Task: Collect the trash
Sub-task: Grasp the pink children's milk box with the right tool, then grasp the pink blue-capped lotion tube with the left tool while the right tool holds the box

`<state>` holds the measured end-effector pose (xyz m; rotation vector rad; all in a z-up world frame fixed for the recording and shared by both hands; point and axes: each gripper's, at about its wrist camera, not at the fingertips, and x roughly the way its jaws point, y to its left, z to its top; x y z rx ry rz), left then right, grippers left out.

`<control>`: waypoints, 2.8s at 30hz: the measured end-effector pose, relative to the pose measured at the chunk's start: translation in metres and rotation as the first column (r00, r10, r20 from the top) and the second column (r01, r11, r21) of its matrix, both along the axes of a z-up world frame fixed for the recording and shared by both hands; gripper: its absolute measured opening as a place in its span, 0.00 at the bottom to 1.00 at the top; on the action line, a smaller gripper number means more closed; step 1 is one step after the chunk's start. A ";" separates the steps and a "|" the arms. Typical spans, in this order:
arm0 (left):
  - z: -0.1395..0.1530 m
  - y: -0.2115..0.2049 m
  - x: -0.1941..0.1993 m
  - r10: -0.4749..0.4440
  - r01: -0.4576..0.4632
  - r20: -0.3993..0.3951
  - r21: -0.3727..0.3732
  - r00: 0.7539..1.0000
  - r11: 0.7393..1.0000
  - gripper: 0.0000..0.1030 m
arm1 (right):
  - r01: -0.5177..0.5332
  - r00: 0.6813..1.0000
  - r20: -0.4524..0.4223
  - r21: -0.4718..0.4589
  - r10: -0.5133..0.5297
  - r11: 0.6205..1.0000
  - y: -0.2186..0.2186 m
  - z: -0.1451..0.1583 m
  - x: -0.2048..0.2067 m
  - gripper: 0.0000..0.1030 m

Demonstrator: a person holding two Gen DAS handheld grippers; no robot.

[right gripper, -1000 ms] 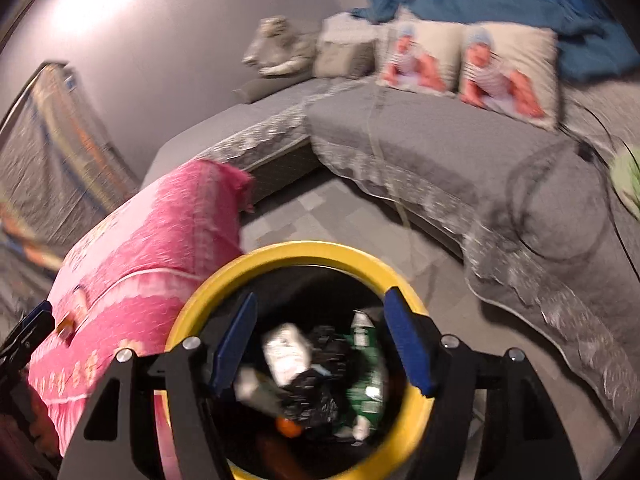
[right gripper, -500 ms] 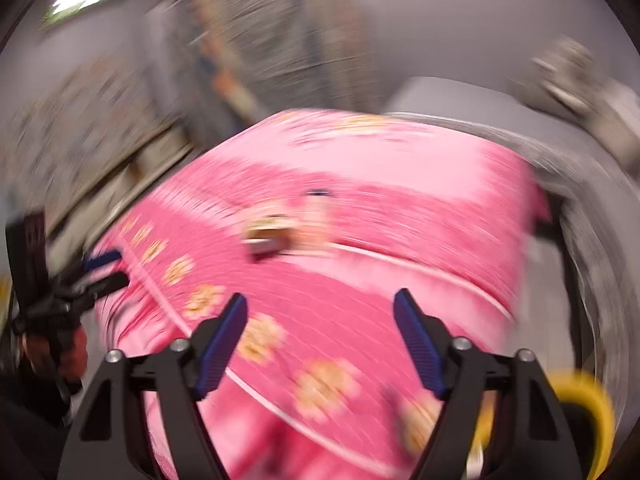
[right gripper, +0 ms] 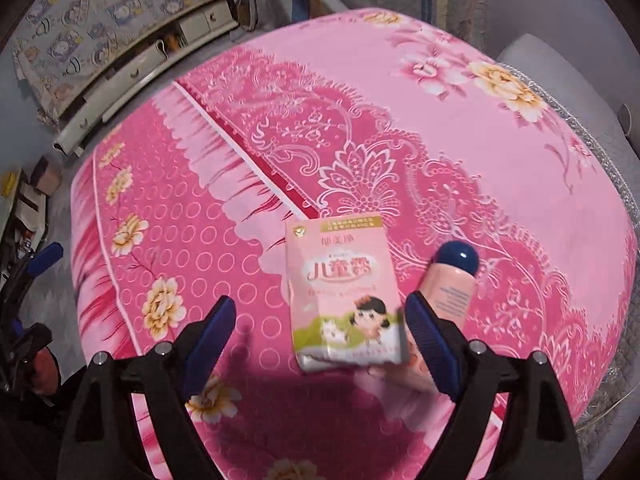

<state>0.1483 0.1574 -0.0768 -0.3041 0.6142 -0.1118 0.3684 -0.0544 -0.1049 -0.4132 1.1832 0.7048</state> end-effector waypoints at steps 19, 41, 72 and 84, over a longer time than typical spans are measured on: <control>0.009 -0.009 0.003 0.032 -0.031 -0.008 0.073 0.999 0.997 0.92 | 0.099 0.995 -0.022 0.000 -0.099 0.995 0.001 -0.017 0.019 0.54; 0.019 -0.173 0.185 -0.158 0.193 -0.284 0.100 0.946 0.976 0.91 | 0.397 0.873 -0.034 0.629 -0.487 0.668 -0.271 0.066 -0.139 0.54; -0.037 -0.223 0.275 -0.006 0.117 -0.405 0.251 0.914 0.961 0.38 | 0.481 0.801 -0.093 0.688 -0.591 0.544 -0.327 0.051 -0.189 0.55; 0.021 -0.197 0.213 -0.063 0.116 -0.255 0.198 0.965 0.973 0.32 | 0.438 0.840 -0.073 0.677 -0.538 0.591 -0.291 0.068 -0.195 0.55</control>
